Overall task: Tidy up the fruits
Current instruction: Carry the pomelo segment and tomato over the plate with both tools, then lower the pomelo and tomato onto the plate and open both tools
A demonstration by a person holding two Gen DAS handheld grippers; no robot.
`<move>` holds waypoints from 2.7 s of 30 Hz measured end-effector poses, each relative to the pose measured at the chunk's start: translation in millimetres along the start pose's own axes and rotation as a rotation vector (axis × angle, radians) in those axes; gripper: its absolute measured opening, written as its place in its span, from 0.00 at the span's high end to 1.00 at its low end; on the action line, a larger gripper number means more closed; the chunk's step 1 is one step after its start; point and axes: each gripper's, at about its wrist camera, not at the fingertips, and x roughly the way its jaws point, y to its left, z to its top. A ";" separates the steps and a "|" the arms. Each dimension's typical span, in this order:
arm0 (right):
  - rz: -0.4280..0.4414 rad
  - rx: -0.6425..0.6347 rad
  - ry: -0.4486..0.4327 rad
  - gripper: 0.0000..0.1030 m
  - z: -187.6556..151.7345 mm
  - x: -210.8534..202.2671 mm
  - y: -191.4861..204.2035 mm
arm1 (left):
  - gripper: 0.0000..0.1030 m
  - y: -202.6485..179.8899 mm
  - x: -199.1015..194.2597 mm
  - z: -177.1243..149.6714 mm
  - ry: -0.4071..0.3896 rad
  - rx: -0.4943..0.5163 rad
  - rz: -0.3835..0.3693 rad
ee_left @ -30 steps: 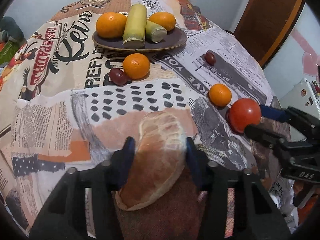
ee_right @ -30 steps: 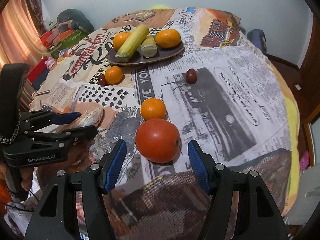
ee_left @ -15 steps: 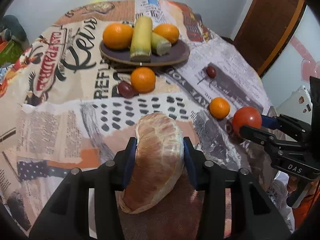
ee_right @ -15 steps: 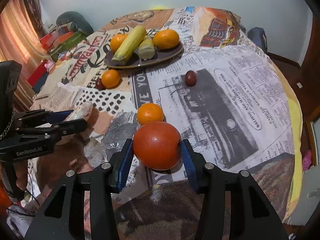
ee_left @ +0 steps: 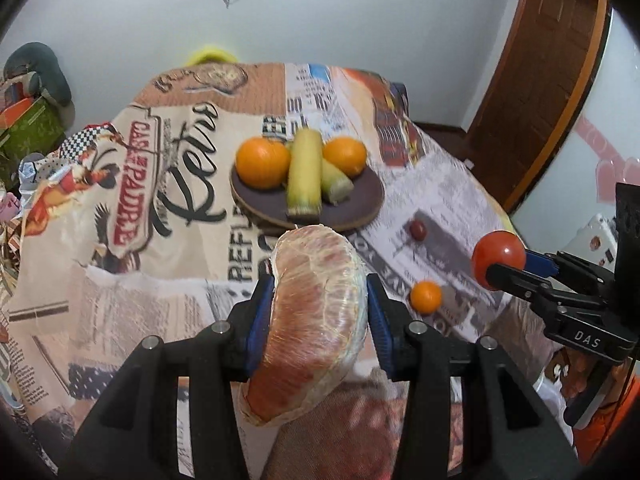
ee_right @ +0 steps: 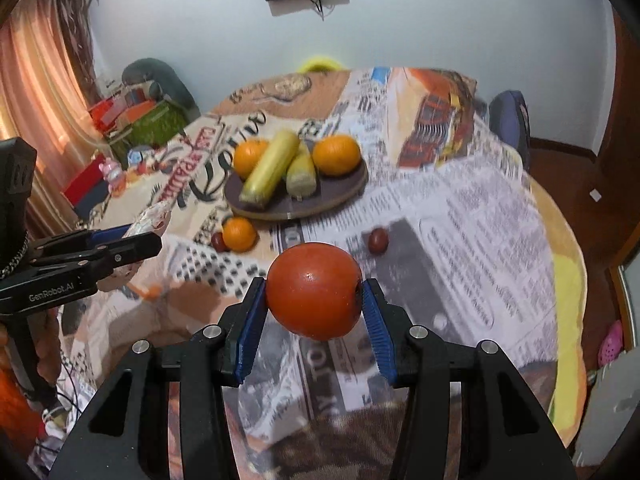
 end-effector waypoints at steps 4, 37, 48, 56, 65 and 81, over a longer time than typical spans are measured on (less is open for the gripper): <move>0.006 -0.009 -0.032 0.57 16.1 -1.6 2.4 | 0.56 5.9 -4.3 14.4 -0.031 -0.012 0.001; -0.006 -0.081 -0.037 0.57 85.4 82.7 -7.9 | 0.56 37.0 69.4 106.0 -0.093 -0.043 0.014; -0.013 -0.080 0.029 0.57 88.4 126.2 -17.4 | 0.56 39.9 106.6 111.3 -0.076 -0.070 0.006; -0.015 -0.088 0.062 0.57 82.9 140.7 -17.0 | 0.56 44.4 125.1 108.3 -0.056 -0.096 0.026; -0.018 -0.088 0.077 0.55 82.6 143.0 -17.2 | 0.56 38.4 129.5 105.4 -0.052 -0.067 0.040; -0.082 -0.138 0.006 0.49 77.5 81.6 -8.0 | 0.56 26.6 74.2 97.5 -0.071 -0.017 0.043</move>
